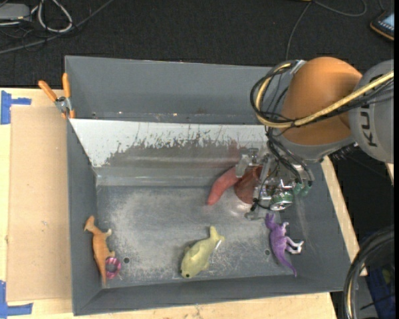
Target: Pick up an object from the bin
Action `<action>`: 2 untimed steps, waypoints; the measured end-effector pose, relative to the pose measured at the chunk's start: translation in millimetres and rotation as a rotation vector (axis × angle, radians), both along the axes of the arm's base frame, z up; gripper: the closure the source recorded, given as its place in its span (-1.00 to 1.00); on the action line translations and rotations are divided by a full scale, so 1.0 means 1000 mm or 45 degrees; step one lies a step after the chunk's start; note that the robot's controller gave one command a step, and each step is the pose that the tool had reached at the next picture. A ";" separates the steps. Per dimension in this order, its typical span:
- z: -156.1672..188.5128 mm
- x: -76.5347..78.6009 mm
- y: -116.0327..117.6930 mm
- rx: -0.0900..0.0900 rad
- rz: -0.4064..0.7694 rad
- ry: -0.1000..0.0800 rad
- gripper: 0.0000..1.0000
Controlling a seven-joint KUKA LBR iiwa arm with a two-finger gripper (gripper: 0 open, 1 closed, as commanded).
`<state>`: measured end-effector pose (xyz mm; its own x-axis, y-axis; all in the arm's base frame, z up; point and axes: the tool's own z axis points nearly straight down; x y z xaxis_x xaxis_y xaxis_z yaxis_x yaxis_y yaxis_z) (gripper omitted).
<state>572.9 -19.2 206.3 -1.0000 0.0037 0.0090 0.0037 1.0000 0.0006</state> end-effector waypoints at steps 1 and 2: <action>0.004 0.001 0.000 0.000 0.001 -0.009 -1.00; -0.050 -0.021 0.022 0.001 0.173 -0.008 -1.00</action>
Offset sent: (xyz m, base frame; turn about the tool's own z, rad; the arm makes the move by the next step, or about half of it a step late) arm -0.0566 0.0592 -0.1363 -0.3457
